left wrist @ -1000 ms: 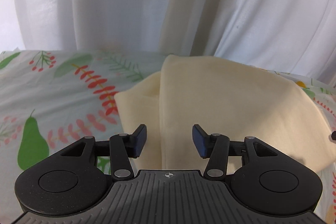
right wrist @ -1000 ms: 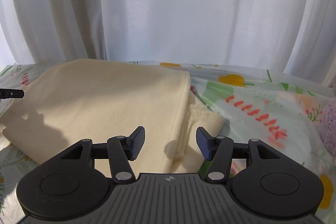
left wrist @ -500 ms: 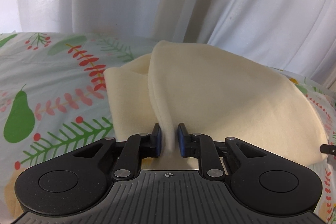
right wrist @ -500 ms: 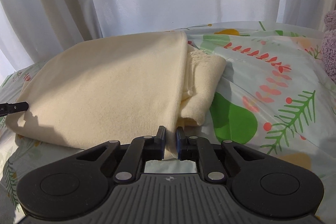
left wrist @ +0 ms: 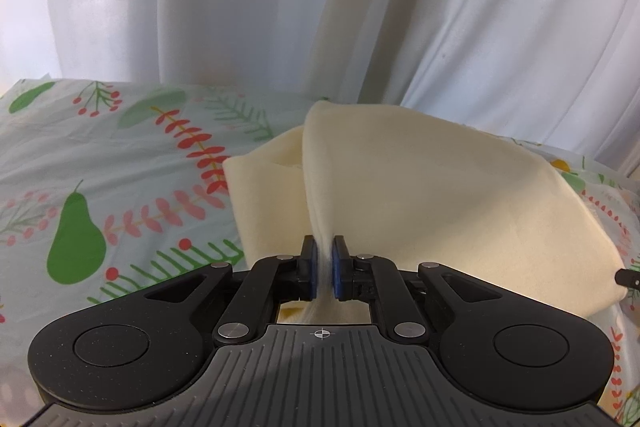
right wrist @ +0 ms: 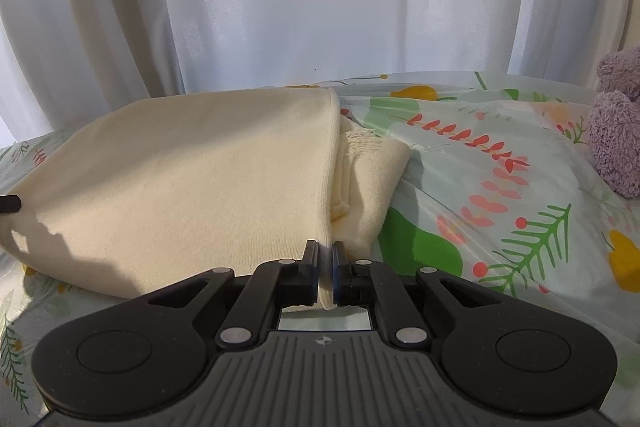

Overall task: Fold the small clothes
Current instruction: 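Carry the hem over onto the collar with both tools and release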

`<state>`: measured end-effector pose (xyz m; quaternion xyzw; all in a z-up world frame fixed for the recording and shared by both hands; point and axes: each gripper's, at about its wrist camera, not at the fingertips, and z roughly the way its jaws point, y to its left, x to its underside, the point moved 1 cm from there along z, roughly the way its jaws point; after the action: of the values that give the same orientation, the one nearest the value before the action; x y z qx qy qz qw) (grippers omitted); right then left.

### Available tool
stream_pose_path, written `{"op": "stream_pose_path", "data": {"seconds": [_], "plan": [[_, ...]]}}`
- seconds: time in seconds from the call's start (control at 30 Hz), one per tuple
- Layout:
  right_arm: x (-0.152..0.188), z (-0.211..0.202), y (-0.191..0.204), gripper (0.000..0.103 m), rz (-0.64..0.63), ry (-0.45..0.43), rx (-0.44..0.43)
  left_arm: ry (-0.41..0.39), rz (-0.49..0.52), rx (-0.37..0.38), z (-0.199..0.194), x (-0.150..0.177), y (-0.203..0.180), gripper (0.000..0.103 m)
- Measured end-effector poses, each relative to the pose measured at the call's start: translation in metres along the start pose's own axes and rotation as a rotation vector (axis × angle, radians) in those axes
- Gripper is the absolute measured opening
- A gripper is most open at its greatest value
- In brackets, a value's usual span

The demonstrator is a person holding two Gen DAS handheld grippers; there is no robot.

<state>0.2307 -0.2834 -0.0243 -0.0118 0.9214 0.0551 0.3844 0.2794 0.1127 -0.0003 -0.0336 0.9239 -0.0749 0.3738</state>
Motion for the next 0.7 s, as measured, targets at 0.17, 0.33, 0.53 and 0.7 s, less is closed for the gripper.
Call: {"op": "stream_pose_path", "data": {"seconds": [0.17, 0.33, 0.53, 0.7], "plan": [[0.002, 0.006, -0.005, 0.005, -0.023, 0.019, 0.047, 0.031, 0.023, -0.021, 0.004, 0.003, 0.0, 0.009], [0.001, 0.003, -0.014, 0.0, -0.066, 0.002, 0.164, 0.037, 0.014, -0.012, -0.001, 0.002, 0.001, 0.009], [-0.009, -0.013, -0.028, 0.001, -0.077, -0.065, 0.075, 0.044, 0.008, -0.116, 0.005, 0.002, 0.008, 0.033], [-0.028, 0.003, -0.009, 0.004, -0.092, -0.087, -0.018, -0.065, 0.082, -0.224, -0.001, -0.015, -0.007, 0.044]]}}
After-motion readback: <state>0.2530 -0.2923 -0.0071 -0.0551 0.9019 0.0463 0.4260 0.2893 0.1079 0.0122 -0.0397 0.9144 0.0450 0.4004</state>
